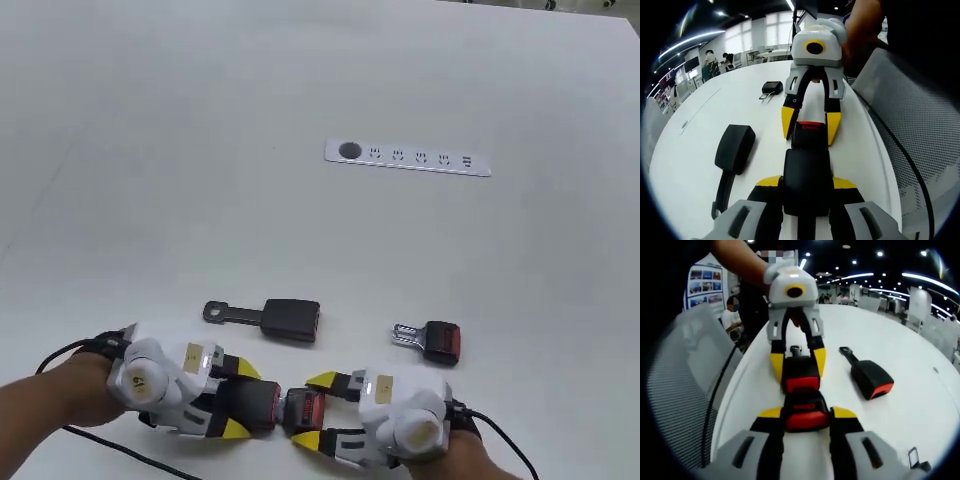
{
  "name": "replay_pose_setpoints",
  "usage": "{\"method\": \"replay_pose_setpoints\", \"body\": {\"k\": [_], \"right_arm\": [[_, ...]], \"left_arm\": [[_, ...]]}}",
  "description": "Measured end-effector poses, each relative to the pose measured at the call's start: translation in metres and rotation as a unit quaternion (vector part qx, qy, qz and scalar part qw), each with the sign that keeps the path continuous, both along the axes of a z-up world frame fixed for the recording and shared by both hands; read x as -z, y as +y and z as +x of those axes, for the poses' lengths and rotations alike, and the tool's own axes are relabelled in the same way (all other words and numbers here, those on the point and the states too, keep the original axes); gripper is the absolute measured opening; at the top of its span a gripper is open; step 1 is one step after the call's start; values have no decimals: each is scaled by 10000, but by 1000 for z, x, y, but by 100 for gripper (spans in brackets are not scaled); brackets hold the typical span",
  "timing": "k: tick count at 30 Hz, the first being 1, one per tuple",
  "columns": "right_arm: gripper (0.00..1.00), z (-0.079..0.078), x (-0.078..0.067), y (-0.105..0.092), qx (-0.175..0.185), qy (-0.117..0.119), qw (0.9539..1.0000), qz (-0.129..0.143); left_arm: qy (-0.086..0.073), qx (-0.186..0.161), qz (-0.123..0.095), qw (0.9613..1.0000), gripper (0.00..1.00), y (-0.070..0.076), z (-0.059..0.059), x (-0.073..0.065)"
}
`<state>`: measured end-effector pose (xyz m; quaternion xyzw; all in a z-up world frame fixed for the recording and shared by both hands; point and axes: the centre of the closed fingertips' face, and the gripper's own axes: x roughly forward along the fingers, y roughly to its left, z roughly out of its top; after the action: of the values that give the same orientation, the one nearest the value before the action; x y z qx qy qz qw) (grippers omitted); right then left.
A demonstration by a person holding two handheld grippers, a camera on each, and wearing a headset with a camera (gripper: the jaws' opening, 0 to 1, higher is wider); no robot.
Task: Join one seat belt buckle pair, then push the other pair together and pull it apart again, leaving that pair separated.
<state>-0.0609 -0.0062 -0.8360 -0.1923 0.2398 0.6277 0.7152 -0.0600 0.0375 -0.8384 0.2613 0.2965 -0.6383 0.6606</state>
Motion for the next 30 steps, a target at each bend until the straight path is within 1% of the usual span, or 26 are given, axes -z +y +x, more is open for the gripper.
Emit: {"method": "replay_pose_setpoints", "body": {"k": [7, 14, 16, 18, 20, 21, 22, 23, 24, 25, 27, 28, 30], "right_arm": [[34, 0, 0, 0, -9, -4, 10000, -34], [35, 0, 0, 1, -37, 44, 9999, -109], [36, -1, 0, 1, -97, -55, 9998, -161], [37, -2, -1, 2, -60, -22, 9999, -155], [37, -1, -3, 3, 18, 90, 9999, -62], [38, -1, -2, 2, 28, 125, 9998, -118], [39, 0, 1, 1, 36, 53, 9997, -225], [43, -2, 0, 1, 75, 99, 9997, -204], [50, -3, -3, 3, 119, 176, 9997, -94], [54, -2, -7, 4, 178, 141, 9997, -16], [61, -1, -11, 4, 266, 161, 9995, 23], [65, -1, -14, 5, 303, 162, 9994, 96], [73, 2, -16, 4, 349, 94, 9993, 88]], "left_arm": [[-1, 2, 52, 10000, 36, 1, 1, 1], [-49, 133, 251, 9996, 37, -4, 0, 0], [-47, 145, 322, 9994, 37, -5, -1, 0], [-31, 132, 394, 9991, 37, -6, -1, 0], [-29, 110, 419, 9991, 39, -9, -1, 0], [-17, 88, 459, 9989, 41, -11, -1, 0], [4, 93, 489, 9988, 44, -11, -3, 0], [-11, 158, 543, 9984, 49, -12, -5, 0], [-74, 221, 617, 9978, 52, -12, -4, 0], [-101, 166, 630, 9978, 55, -12, -3, -1], [-73, -53, 516, 9986, 64, -14, 2, -7], [-63, -192, 420, 9989, 67, -14, 6, -10], [-108, -241, 398, 9989, 72, -12, 9, -15]]}}
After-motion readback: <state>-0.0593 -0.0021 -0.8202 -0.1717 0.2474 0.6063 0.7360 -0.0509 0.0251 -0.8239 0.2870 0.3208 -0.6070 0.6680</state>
